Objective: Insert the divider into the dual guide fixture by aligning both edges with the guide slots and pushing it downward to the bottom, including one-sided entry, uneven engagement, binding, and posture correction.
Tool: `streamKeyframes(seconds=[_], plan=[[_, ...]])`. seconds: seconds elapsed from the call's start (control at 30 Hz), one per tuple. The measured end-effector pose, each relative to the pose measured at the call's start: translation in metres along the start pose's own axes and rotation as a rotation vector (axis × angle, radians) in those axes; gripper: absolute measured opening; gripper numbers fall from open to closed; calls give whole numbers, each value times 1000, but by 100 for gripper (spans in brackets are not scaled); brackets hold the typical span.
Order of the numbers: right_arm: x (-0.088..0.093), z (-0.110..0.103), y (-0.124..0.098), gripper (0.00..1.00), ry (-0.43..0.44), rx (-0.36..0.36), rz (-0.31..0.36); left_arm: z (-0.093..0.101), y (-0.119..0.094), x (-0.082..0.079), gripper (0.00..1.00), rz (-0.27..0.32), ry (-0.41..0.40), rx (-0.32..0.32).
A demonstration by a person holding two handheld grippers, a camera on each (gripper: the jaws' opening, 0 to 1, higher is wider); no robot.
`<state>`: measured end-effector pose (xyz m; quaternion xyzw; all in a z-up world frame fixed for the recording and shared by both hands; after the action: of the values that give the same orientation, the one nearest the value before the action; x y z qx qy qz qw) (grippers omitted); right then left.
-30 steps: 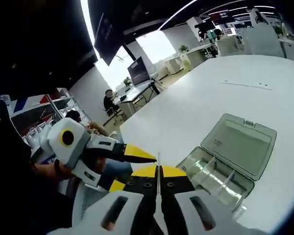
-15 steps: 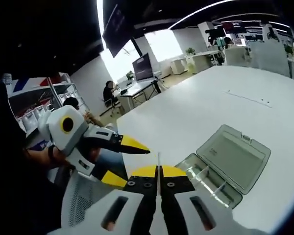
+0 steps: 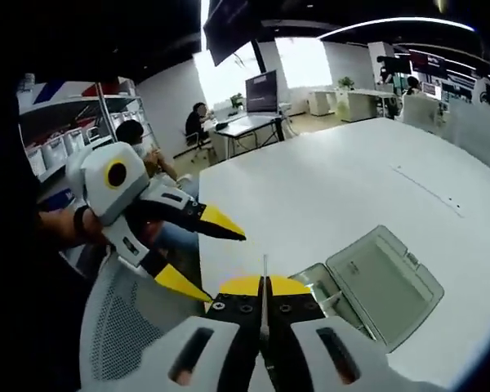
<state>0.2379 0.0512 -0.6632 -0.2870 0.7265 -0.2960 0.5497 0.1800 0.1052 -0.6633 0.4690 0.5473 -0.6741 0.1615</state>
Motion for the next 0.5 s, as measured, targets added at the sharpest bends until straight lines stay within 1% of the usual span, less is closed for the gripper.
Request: streamKeyframes(seconds=[0.17,0.3,0.37,0.5], plan=[[-2,2,1,0,-56,1,-29,-7,-4,3,40,8,-29,-12],[-4,5,3,0,-80,-10,-49,-9,-5,6,41,6,-41,-18],[-5,6,5,0,-102,-14,-58,-9,-7,7,43,23,-75,-4],[-11,8,9,0,-142,-21,-73,-8,-12,6,46,44,-73,3]])
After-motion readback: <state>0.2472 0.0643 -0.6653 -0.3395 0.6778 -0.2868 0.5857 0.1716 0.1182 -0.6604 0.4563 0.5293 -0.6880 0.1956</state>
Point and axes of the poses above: the point that each gripper's makers call its tool centre point, and the gripper's own axes: y roughly forward along the fingers, z roughly to its right, x roughly out of its underside, the point moved 3 cm from there along -y, roughly backward along the fingers, and after that the axes turned 14 degrees about -z, right-handed, at the moved point
